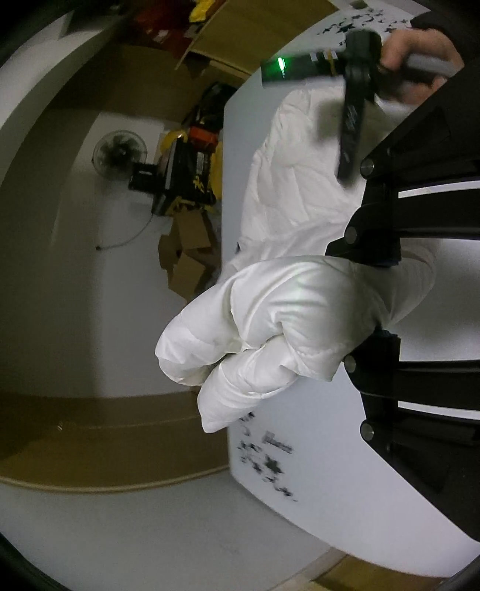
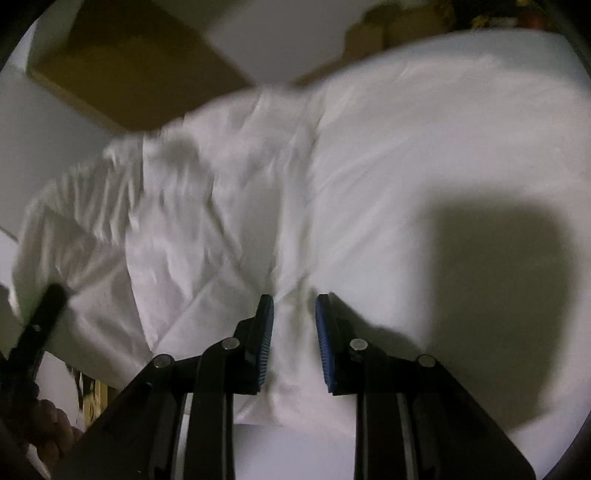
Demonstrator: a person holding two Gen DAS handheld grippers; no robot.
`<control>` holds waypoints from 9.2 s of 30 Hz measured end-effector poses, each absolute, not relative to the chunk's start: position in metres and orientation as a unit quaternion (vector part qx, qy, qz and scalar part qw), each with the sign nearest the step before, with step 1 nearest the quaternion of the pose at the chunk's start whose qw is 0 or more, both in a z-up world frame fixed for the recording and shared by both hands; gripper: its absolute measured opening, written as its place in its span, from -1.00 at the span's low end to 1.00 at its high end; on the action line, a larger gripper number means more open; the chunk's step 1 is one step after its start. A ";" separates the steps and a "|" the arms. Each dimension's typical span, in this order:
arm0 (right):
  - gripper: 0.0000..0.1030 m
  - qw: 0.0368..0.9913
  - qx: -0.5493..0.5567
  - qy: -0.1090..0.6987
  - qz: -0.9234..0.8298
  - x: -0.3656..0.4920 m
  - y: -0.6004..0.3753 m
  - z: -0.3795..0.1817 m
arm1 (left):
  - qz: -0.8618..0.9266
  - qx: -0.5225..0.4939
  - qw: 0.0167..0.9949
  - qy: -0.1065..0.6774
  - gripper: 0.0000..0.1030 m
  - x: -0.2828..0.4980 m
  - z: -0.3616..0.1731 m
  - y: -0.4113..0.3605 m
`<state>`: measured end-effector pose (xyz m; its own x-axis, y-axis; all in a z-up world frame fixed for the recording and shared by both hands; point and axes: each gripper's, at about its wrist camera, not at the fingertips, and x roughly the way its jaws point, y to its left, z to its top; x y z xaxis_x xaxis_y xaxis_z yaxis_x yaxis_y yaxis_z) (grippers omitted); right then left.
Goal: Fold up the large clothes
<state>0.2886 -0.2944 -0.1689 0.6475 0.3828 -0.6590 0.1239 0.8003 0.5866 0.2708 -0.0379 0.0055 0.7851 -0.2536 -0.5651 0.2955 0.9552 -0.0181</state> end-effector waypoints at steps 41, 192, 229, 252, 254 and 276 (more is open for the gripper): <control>0.39 0.840 0.423 0.325 -0.093 0.117 -0.498 -0.160 | -0.360 0.090 0.844 0.387 0.99 0.235 -0.097 -0.291; 0.95 0.909 0.103 0.399 -0.058 0.241 -0.340 -0.075 | -0.076 0.134 0.949 0.275 1.00 0.372 -0.052 -0.126; 0.96 0.787 0.426 0.446 -0.001 0.147 -0.463 -0.198 | -0.344 -0.201 0.725 0.562 0.99 0.603 -0.174 -0.138; 0.05 0.809 0.401 0.429 0.003 0.178 -0.439 -0.191 | -0.327 -0.102 0.764 0.547 -0.08 0.589 -0.174 -0.181; -0.20 0.817 0.392 0.423 0.002 0.178 -0.435 -0.187 | -0.325 -0.069 0.777 0.534 -0.29 0.581 -0.163 -0.187; -0.42 0.843 0.340 0.407 0.087 0.150 -0.381 -0.169 | -0.278 0.000 0.835 0.475 -0.56 0.465 -0.089 -0.076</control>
